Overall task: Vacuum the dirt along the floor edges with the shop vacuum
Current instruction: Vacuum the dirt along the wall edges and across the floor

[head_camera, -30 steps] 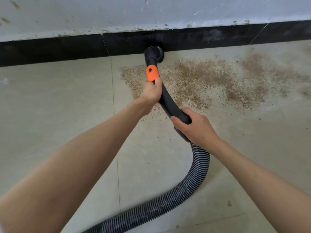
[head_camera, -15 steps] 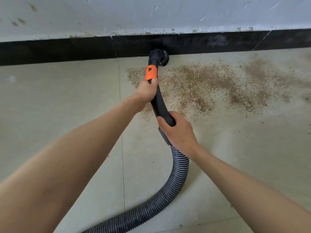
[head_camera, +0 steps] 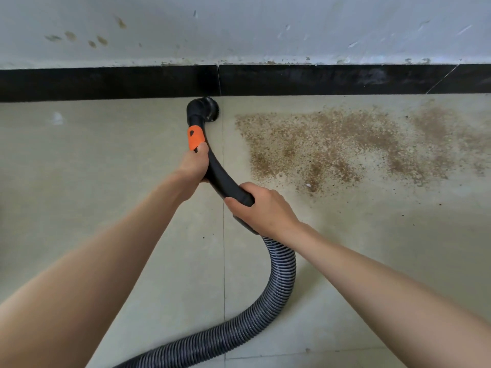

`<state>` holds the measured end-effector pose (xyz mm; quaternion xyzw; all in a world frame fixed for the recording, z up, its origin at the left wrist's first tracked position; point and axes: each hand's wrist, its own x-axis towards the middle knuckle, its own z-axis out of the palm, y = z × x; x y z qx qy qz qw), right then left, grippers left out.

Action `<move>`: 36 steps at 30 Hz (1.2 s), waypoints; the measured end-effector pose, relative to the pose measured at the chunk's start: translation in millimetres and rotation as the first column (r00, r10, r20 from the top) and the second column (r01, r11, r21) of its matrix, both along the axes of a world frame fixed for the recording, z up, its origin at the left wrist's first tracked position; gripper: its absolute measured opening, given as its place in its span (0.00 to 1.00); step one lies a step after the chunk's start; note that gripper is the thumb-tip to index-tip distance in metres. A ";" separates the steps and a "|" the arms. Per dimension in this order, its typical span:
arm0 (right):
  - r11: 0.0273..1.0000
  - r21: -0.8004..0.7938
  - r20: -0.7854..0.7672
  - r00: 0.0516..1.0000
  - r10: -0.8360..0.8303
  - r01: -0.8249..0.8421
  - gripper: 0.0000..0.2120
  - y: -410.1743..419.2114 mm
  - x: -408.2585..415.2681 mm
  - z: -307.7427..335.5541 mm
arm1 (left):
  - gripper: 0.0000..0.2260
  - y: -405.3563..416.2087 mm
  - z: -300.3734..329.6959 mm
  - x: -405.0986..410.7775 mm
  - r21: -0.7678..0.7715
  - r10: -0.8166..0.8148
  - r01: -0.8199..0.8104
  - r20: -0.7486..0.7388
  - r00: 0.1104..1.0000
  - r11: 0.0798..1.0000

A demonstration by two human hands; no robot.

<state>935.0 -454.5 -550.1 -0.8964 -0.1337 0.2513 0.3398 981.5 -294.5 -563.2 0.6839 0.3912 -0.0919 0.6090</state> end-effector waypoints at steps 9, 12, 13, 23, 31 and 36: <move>0.985 0.062 -0.040 0.986 -0.160 0.163 0.12 -64.0 -4.0 0.8 | 0.14 -71.5 5.1 20.1 0.022 -0.227 0.227 0.001 0.974 0.974; 0.977 0.047 -0.029 0.978 -0.209 0.210 0.12 -88.1 4.2 1.3 | 0.14 -100.1 4.1 33.8 0.021 -0.263 0.263 0.012 0.965 0.965; 0.972 0.047 -0.027 0.973 -0.229 0.230 0.12 -96.3 7.0 1.4 | 0.14 -110.2 4.2 38.7 0.029 -0.283 0.283 0.011 0.959 0.959; 0.858 0.144 -0.039 0.869 -0.493 0.493 0.12 -164.9 22.4 -8.5 | 0.17 -205.5 12.6 75.8 0.039 -0.484 0.483 0.043 0.874 0.875; 0.889 0.152 -0.019 0.900 -0.435 0.432 0.15 -155.4 38.6 -12.0 | 0.21 -189.7 10.1 85.8 0.029 -0.400 0.399 0.040 0.916 0.916; 0.960 0.102 -0.002 0.965 -0.262 0.261 0.14 -118.4 37.8 -12.4 | 0.17 -135.1 -2.3 68.1 0.088 -0.254 0.252 0.014 0.967 0.964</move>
